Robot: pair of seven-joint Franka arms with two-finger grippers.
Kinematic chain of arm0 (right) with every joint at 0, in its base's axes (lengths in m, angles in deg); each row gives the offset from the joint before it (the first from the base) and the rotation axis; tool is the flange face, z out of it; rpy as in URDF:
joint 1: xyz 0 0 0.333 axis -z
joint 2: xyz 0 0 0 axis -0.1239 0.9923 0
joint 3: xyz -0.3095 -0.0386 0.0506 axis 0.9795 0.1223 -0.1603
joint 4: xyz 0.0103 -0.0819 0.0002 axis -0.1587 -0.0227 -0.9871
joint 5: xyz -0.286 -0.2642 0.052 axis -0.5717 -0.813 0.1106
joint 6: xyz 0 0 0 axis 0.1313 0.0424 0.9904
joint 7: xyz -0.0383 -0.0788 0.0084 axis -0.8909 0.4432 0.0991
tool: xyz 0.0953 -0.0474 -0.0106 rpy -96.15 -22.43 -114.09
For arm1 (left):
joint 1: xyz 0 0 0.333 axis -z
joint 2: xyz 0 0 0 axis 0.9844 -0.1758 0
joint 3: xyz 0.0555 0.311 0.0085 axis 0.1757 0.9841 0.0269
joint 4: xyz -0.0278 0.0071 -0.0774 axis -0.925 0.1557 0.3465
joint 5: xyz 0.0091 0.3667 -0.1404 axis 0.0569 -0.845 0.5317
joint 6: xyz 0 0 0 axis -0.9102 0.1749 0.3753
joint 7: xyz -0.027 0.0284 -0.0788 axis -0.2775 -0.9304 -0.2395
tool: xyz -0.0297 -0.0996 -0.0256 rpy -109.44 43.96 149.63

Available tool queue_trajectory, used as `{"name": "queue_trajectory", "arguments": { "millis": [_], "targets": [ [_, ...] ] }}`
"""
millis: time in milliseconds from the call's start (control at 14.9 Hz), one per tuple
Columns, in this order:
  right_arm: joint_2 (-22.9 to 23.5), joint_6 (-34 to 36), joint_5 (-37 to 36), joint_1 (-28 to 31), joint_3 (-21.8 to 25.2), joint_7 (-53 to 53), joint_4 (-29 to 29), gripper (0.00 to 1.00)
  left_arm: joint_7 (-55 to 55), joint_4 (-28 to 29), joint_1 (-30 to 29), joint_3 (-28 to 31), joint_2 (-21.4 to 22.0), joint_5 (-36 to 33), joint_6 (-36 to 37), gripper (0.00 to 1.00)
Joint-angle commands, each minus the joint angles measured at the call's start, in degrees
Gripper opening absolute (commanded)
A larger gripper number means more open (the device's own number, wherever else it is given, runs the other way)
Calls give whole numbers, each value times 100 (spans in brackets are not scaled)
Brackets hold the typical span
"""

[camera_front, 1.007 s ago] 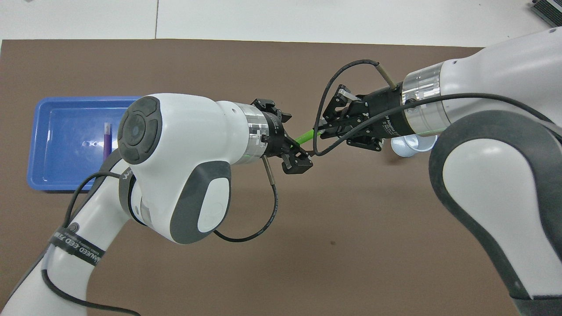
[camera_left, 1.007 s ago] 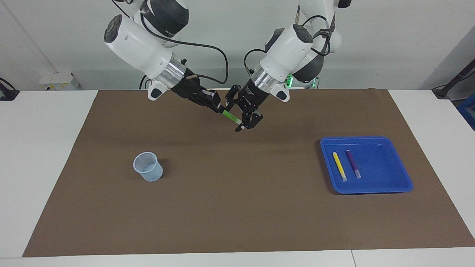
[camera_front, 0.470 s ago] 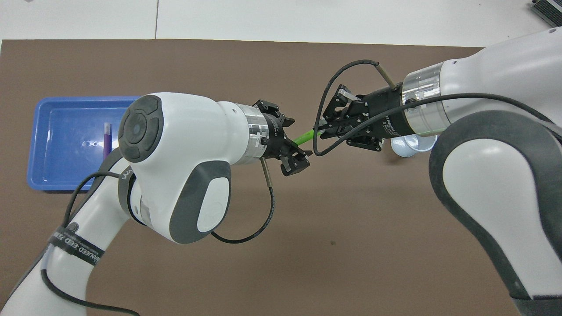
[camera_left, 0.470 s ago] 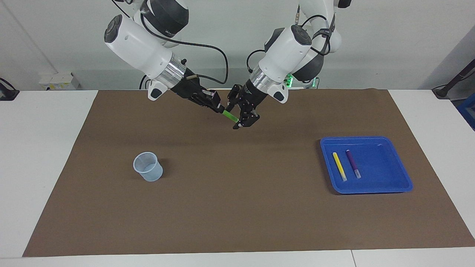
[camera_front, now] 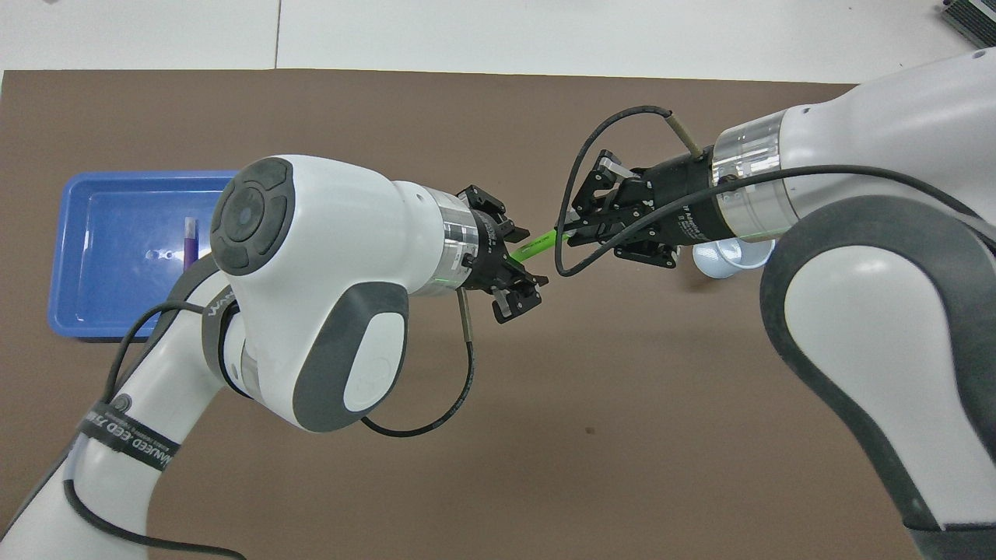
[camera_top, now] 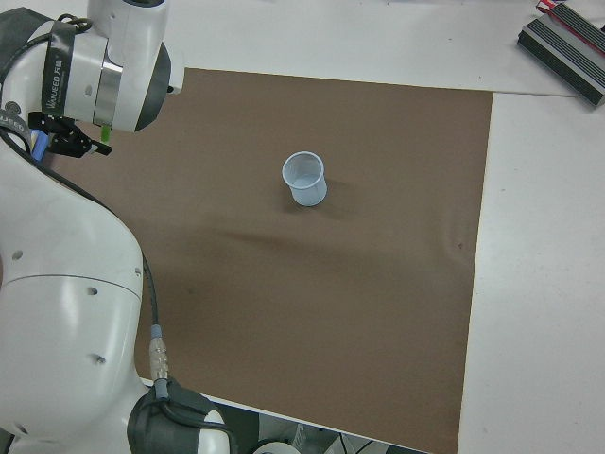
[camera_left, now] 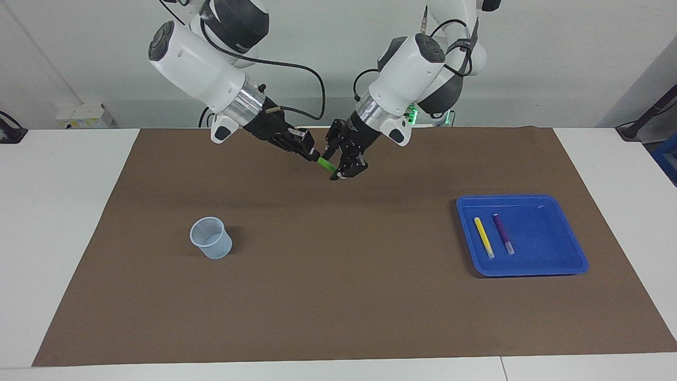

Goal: Right arm passes pens to left for tray arrangement
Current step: 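Close the left gripper on the green pen held by the right gripper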

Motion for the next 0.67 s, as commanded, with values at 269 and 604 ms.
{"name": "queue_trajectory", "arguments": {
  "millis": [269,604],
  "targets": [
    [-101,-108,85,5,0,170,-165,0,309,-69,20,25,42,-78,187,7],
    [-101,-108,85,5,0,205,-174,0,318,-210,20,25,50,-95,195,0]
  ]
}}
